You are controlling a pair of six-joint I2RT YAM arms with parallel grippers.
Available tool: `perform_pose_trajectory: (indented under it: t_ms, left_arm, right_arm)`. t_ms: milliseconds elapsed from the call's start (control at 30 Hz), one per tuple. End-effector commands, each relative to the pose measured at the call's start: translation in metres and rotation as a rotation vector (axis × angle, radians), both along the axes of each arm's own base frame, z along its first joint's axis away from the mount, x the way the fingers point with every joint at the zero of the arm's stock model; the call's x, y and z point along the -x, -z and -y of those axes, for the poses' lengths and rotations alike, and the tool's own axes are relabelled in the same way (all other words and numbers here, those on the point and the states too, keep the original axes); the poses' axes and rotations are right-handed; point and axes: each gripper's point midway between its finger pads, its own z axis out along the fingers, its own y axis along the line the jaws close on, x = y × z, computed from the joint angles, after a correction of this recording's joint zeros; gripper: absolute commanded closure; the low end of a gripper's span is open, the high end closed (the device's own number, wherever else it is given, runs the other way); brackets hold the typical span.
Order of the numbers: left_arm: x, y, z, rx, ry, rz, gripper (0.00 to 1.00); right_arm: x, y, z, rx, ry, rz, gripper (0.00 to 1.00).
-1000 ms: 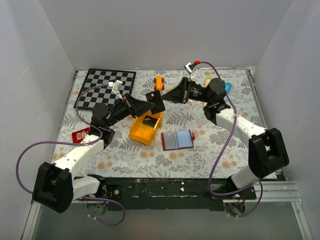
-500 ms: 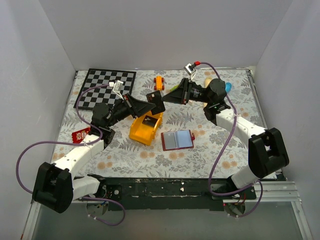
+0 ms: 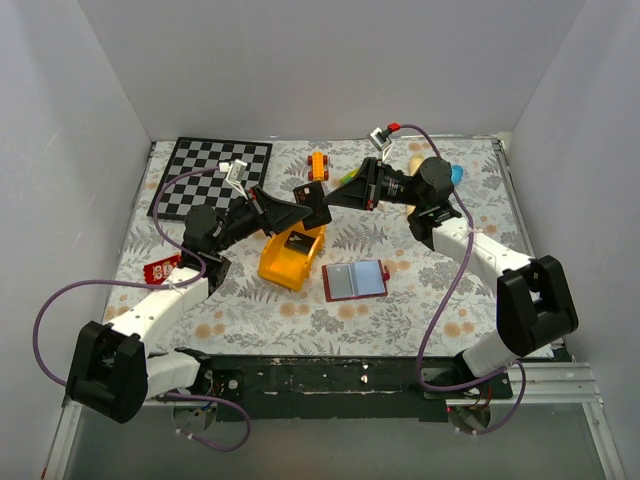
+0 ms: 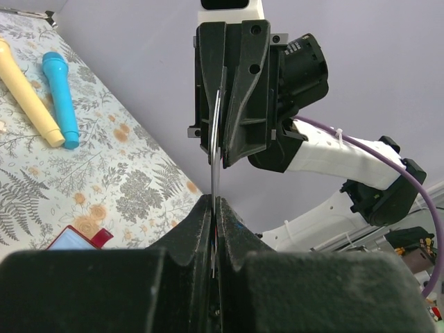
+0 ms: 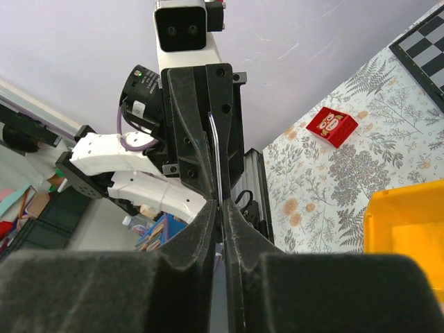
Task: Put the credit cards into the card holder
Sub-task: Pick up the credit card from the storage box.
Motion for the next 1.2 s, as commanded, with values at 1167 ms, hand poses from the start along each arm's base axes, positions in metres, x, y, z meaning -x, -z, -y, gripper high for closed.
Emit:
perform_pose_trajectory:
  t_ms: [1167]
  left_arm:
    - [0.0013, -0.0104, 0.0004, 0.019, 0.007, 0.017, 1.00]
  right_arm:
    - [0.0152, -0.0161, 0.0085, -0.022, -0.026, 0.101, 0.74]
